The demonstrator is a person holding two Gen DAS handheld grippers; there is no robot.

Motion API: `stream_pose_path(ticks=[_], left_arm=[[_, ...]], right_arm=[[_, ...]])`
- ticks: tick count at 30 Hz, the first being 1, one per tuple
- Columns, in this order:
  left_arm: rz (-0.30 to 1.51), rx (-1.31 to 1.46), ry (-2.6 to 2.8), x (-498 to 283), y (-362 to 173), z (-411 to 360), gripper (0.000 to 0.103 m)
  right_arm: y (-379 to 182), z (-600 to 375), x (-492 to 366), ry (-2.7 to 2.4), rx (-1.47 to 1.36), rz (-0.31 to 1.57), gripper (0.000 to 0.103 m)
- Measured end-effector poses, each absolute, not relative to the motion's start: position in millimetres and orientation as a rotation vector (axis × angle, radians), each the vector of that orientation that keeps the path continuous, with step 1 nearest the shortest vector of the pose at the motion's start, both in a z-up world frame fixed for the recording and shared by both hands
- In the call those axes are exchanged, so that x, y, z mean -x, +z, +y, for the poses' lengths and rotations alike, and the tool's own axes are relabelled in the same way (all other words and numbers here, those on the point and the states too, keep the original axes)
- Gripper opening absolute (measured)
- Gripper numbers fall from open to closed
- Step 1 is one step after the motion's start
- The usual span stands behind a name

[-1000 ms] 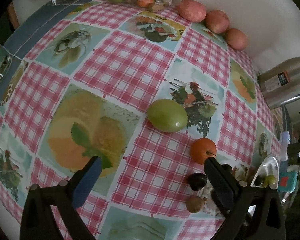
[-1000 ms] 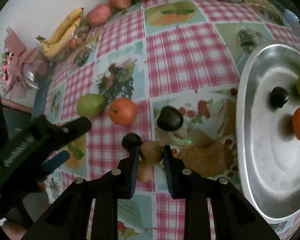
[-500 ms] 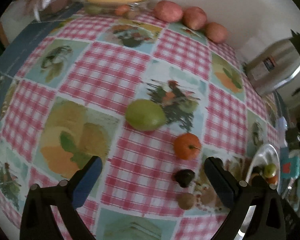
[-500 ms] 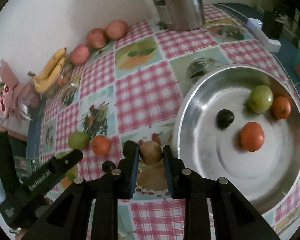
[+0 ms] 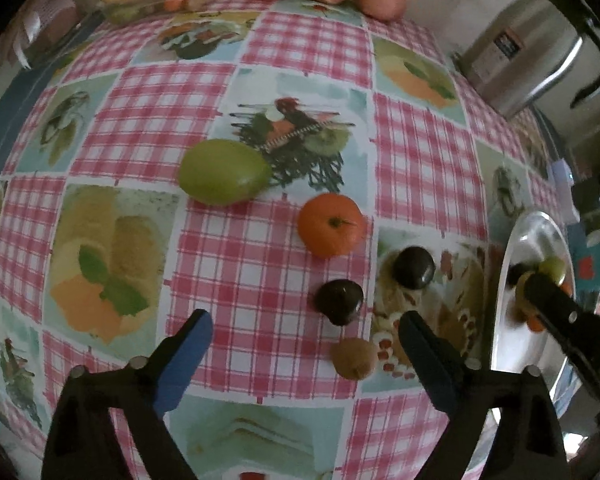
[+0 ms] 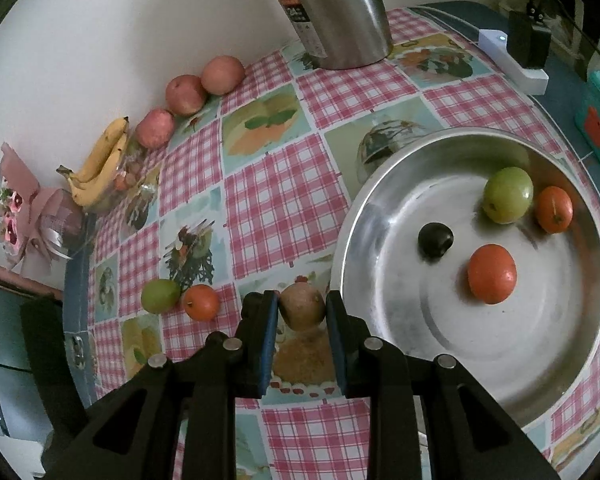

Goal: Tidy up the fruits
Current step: 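Close the left tool on another small brown fruit while the right tool holds its fruit, then carry both brown fruits over the steel plate and open both tools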

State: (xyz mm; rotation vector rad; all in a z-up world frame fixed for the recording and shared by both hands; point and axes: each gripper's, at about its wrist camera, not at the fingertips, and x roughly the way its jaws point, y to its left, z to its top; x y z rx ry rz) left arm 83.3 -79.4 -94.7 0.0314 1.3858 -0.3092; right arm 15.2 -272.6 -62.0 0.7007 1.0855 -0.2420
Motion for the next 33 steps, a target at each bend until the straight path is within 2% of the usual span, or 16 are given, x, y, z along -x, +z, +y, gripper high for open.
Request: stream_pose_path(ticks=[6, 11, 23, 33], left_arm=[[1.408, -0.076, -0.335, -73, -99, -89, 0.082], [1.436, -0.090, -0.347, -70, -103, -97, 0.063], [1.444, -0.085, -0.391, -63, -103, -102, 0.030], [1.354, -0.004, -0.425, -69, -72, -98, 0.028]], right_arm=[[-61, -274, -14, -0.242, -0.712, 1.080, 0.026], [-61, -274, -14, -0.242, -0.715, 1.078, 0.026], [-60, -274, -14, -0.235, -0.714, 1.075, 0.026], [-57, -275, -14, -0.232, -0.715, 1.063, 0.026]])
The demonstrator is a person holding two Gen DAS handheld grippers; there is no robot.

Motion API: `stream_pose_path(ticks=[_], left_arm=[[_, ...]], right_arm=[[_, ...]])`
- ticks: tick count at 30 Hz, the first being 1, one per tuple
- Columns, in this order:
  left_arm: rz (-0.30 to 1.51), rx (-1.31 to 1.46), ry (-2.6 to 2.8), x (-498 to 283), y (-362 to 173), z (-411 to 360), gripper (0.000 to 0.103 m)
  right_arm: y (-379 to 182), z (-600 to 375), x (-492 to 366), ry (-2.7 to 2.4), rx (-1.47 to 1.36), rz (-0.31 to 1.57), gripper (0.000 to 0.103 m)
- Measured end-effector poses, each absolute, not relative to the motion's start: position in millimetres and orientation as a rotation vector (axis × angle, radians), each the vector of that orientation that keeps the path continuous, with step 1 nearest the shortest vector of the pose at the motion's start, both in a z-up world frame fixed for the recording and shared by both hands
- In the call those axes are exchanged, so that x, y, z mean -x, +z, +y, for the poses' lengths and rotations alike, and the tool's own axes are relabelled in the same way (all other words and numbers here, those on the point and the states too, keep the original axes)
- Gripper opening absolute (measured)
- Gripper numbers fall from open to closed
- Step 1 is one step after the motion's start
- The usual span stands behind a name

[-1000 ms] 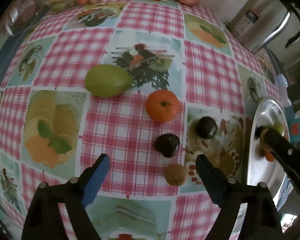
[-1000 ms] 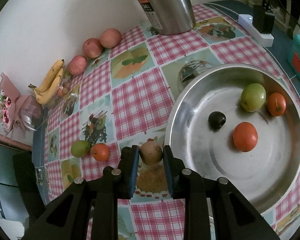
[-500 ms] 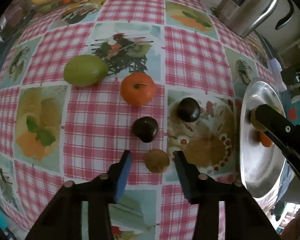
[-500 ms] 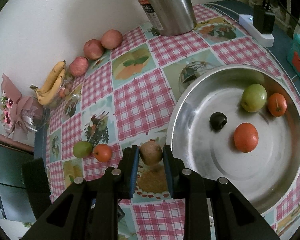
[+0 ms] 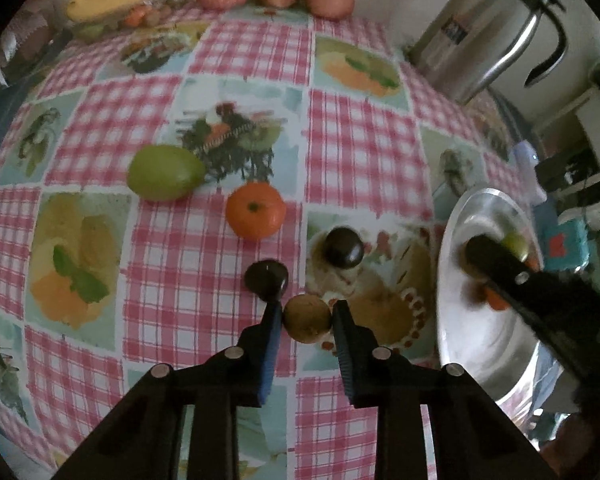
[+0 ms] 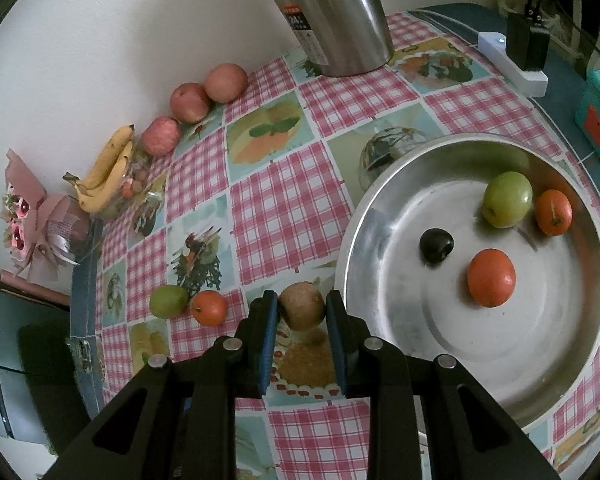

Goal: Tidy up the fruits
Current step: 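Carry both brown fruits over the steel plate and open both tools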

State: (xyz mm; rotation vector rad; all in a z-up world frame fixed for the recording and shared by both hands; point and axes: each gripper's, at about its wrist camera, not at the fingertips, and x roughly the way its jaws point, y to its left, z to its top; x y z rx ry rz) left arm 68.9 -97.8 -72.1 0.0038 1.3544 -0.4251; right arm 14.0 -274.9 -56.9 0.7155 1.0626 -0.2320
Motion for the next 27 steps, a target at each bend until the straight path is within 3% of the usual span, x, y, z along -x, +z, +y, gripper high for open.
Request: stream_pose_path(ticks=[13, 27], left_arm=[[1.255, 0.009, -0.493, -69, -42, -114, 0.028], [1.168, -0.154, -0.702, -21, -30, -189, 0.028]], right_arm=[[-65, -291, -4, -0.279, -0.751, 1.070, 0.026], [-60, -355, 48, -0.457, -0.861, 0.986, 0.026]])
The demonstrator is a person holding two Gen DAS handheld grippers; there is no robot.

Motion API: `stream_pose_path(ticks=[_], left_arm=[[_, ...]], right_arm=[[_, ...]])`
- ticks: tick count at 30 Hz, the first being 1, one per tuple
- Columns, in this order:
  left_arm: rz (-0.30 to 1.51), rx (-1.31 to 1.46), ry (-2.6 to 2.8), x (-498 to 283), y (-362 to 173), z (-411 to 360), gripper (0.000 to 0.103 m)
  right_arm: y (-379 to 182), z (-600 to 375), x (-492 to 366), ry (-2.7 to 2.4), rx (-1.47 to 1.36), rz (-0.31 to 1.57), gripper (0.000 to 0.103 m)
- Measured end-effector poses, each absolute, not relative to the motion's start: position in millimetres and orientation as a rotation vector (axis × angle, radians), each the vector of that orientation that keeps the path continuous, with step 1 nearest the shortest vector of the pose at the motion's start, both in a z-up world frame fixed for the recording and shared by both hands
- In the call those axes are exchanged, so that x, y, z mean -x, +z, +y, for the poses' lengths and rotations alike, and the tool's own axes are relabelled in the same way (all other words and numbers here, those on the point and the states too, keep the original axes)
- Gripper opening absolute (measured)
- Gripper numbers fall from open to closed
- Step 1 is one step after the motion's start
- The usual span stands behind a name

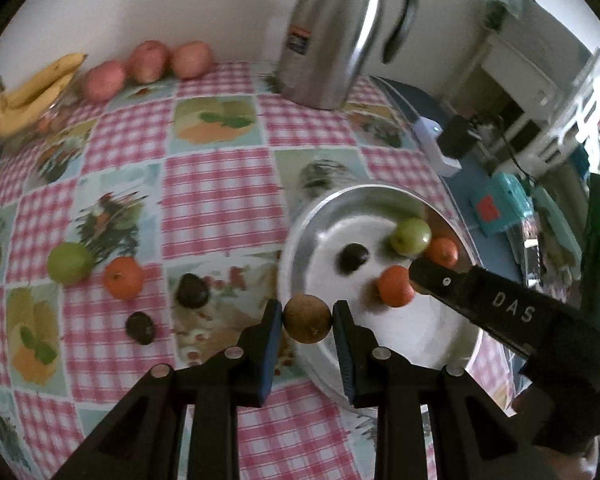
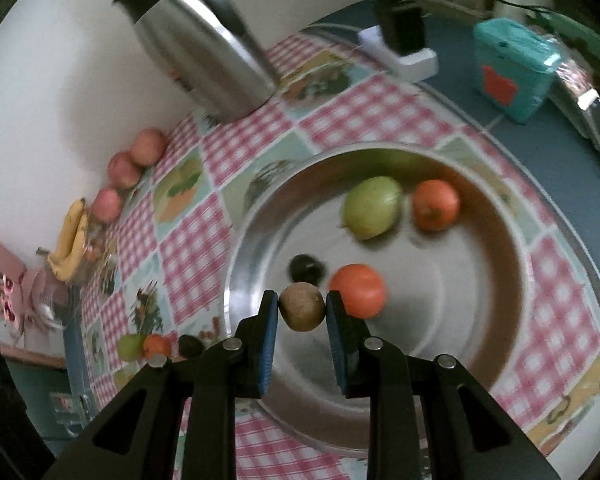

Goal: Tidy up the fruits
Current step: 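Carry both brown fruits over the steel plate and open both tools, then withdraw both open tools from the plate back toward the remaining fruit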

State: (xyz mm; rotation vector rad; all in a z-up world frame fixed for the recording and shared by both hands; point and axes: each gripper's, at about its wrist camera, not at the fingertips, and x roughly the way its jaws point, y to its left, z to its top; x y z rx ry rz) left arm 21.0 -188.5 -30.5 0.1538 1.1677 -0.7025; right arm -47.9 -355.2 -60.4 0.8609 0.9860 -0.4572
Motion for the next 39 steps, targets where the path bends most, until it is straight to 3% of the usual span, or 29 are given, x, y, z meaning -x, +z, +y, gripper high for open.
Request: stream_pose_path(ticks=[27, 31, 34, 37, 39], left_arm=[[1.209, -0.338, -0.734, 3, -61, -222, 0.030], [1.211, -0.350, -0.741, 5, -61, -224, 0.047], [1.210, -0.353, -0.738, 4, -60, -224, 0.050], [1.228, -0.334, -0.719, -3, -60, -221, 0.062], [1.241, -0.319, -0.678, -12, -60, -218, 0.063]], right_arm=[[-79, -379, 73, -0.599, -0.895, 1.057, 0.027], [-78, -379, 73, -0.597, -0.898, 1.047, 0.037], [-76, -380, 75, -0.598, -0.905, 1.034, 0.039], [-71, -381, 78, -0.602, -0.907, 1.017, 0.040], [-70, -381, 79, -0.602, -0.903, 1.012, 0.040]])
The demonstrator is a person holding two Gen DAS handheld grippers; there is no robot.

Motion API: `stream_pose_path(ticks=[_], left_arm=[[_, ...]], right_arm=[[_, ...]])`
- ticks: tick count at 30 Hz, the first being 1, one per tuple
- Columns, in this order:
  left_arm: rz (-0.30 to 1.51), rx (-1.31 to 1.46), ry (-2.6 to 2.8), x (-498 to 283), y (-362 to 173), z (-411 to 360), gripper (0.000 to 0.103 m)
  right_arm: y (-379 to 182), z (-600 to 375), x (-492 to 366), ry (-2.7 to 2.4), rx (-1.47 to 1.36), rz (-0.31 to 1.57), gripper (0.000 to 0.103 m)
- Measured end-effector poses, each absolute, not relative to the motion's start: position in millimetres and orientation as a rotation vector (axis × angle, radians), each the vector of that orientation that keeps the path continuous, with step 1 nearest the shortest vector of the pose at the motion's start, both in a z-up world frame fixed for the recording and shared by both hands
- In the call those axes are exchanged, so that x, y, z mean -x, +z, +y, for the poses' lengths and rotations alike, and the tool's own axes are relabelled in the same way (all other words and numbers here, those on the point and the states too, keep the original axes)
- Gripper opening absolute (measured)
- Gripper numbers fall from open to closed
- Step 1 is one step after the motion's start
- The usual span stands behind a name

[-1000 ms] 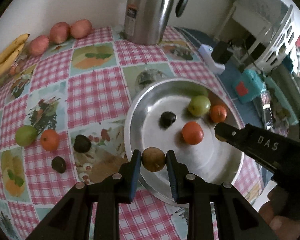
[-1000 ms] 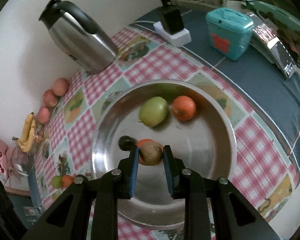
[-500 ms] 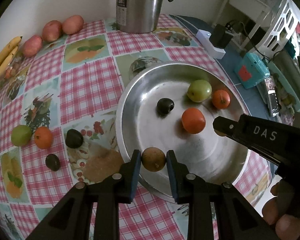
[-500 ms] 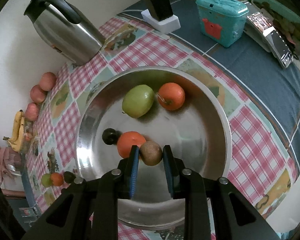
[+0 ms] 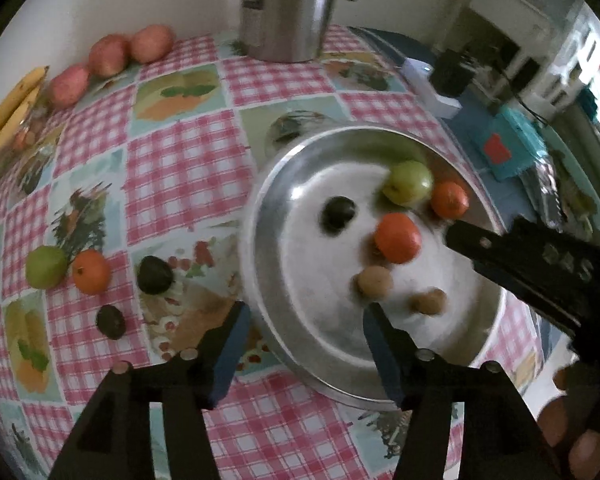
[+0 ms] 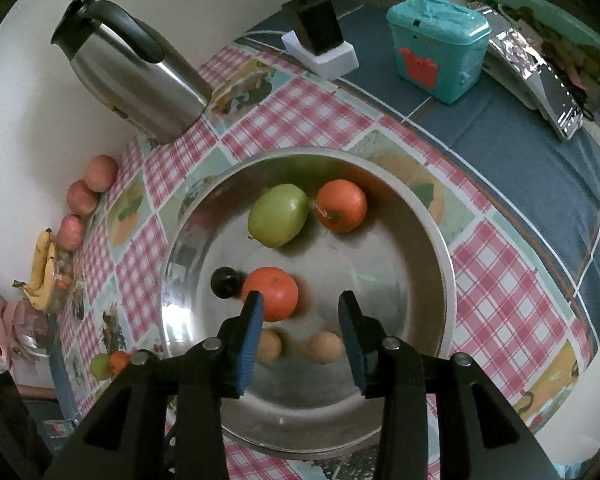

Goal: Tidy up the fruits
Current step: 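Withdraw both open tools from the plate back toward the remaining fruit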

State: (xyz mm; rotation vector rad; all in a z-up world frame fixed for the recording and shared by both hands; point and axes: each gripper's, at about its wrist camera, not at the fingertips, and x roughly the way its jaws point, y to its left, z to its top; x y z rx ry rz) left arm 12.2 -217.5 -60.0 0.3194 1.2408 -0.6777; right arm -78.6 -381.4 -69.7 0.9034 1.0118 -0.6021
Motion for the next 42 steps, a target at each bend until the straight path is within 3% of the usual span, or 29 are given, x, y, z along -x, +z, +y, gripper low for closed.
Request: stream_pose_path(ticks=[8, 15, 17, 18, 21, 29, 31, 42], left_arm=[[1.252, -0.198, -0.464, -57, -49, -204, 0.080], [1.258, -0.146, -0.385, -81, -46, -198, 0.088], [1.240, -0.160, -0.368, -84, -47, -192, 0.095], [1.236, -0.163, -0.361, -86, -48, -190, 0.096], [1.213, -0.159, -0.330, -91, -49, -177, 0.099], [1.197, -0.118, -0.280, -101, -51, -141, 0.103], [1.193, -0.116, -0.261, -104, -52, -132, 0.103], [1.174, -0.033, -0.228, -120, -45, -87, 0.103]], right_arm=[[-72, -382, 77, -0.587, -0.910, 1.016, 0.040], [-72, -378, 72, -0.569, -0.891, 1.029, 0.040], [-73, -378, 71, -0.565, -0.889, 1.033, 0.040], [-74, -378, 71, -0.563, -0.888, 1.035, 0.042], [-75, -377, 69, -0.572, -0.877, 1.047, 0.067], [-80, -371, 61, -0.575, -0.822, 1.081, 0.077], [-80, -368, 59, -0.568, -0.810, 1.081, 0.089], [-73, -347, 45, -0.519, -0.725, 1.037, 0.091]])
